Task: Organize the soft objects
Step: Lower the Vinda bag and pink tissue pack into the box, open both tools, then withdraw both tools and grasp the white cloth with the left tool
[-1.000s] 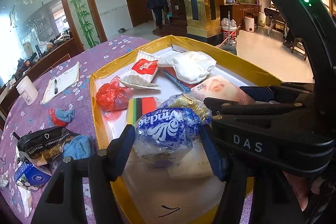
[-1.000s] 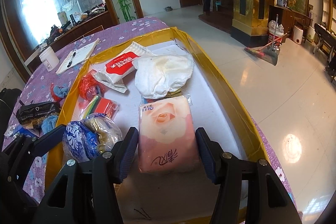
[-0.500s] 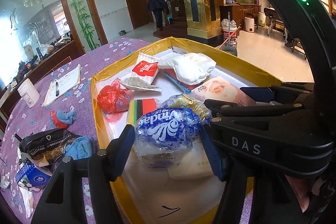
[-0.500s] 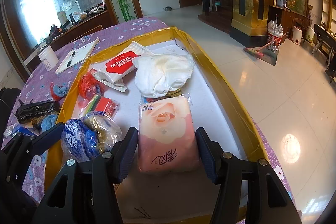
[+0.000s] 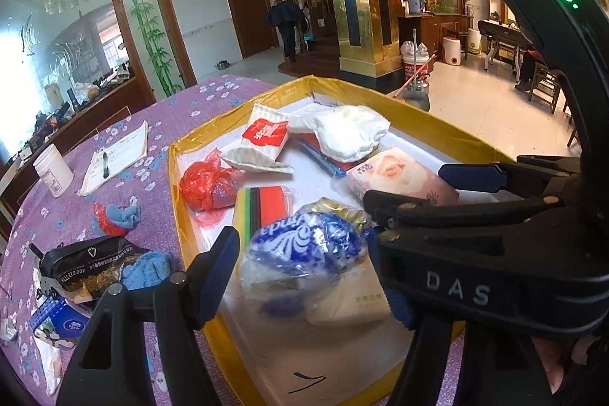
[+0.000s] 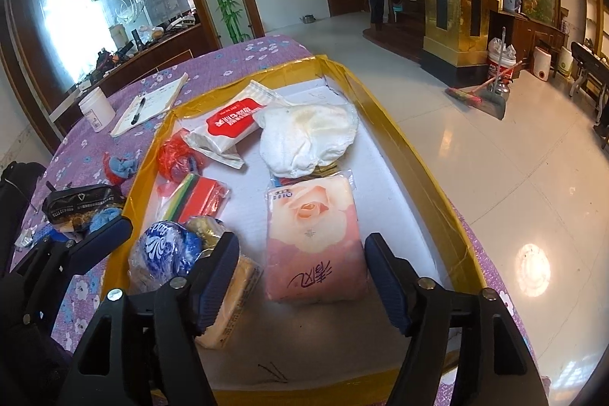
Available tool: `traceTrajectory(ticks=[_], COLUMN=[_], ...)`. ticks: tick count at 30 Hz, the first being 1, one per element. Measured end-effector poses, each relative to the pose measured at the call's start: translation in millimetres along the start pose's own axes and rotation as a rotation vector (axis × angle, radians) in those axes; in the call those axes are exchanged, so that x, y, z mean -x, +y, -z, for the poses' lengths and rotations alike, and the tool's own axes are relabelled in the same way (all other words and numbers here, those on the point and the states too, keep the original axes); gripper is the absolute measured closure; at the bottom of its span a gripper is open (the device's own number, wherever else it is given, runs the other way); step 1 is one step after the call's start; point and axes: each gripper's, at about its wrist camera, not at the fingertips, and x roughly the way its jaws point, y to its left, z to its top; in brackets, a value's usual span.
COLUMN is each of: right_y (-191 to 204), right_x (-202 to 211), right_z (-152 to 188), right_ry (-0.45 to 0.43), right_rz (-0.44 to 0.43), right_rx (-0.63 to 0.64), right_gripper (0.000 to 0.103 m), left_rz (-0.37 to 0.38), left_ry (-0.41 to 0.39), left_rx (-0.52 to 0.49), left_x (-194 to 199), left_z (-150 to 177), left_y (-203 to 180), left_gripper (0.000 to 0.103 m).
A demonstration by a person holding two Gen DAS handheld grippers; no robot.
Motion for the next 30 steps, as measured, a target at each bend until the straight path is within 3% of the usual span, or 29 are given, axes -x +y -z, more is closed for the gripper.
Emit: traceTrajectory(ticks=[3,14,22,30], right_y=[1,-7,-9,3], right_x=[9,39,60,63], right_z=[1,-3,-7,-7], right_ry=[-0.015,-0.083,-0.138,-0.138], right_rz=[-0.002,0.001,-0.004,-0.024], right_rx=[-0.007,-0.046,-0.075,-0.063], right_gripper=[0.028,0.028,0.024,0.024], left_rz=[-0.011,-0.016,0.024,0.037], left_ry=[-0.014,-0.046,-0.035,-0.011], left_rx=[-0.013,-0.001,0.086,0.138], left_x=[3,14,36,55], left_z=[0,-3,-15,-13], left_y=[-3,0,24,41], left_gripper=[0.026,0.025,0.021,0.02])
